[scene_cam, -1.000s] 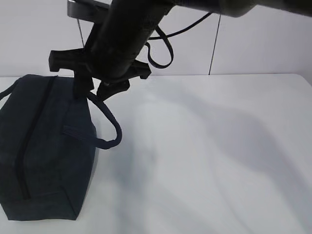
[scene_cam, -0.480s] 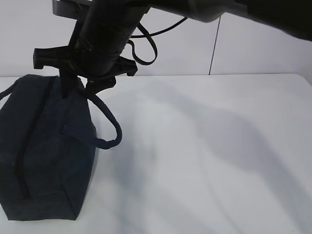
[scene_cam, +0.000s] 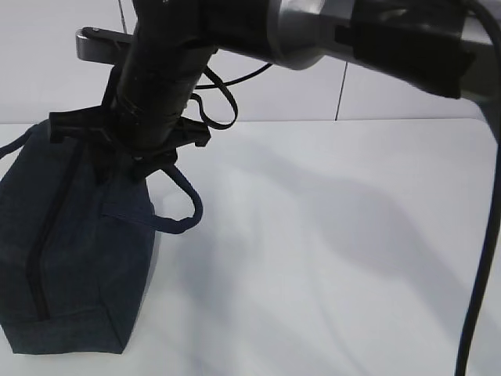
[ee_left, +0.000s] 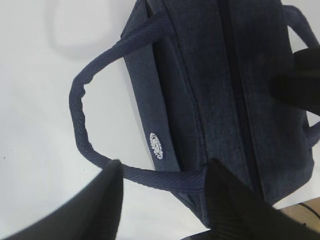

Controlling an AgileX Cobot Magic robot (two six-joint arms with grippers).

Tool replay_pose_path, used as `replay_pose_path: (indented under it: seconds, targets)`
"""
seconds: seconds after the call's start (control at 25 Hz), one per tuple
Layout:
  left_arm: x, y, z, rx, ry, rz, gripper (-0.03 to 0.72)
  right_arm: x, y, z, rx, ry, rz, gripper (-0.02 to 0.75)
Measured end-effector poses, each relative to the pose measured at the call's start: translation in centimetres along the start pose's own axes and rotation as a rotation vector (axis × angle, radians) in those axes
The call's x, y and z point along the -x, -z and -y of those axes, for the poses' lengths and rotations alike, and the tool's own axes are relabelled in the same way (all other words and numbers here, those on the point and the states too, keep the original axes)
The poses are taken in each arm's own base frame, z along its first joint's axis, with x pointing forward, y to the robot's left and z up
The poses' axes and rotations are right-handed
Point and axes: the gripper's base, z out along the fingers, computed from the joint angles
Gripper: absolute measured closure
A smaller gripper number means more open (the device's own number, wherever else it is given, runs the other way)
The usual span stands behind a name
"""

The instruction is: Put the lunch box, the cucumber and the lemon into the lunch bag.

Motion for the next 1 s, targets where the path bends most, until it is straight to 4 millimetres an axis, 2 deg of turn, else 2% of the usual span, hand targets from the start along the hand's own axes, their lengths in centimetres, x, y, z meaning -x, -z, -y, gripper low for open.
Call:
replay_pose_path:
  seconds: [0.84,1.0]
  targets:
    - [-0.02,0.00,0.00,0.000,0.001,-0.002,0.309,-0.04,-0.08,0.10,-0.009,-0.010,-0.005,0.418]
    - [-0.02,0.00,0.00,0.000,0.001,-0.002,0.309,-0.12,-0.88,0.24,-0.008,-0.017,-0.014,0.422]
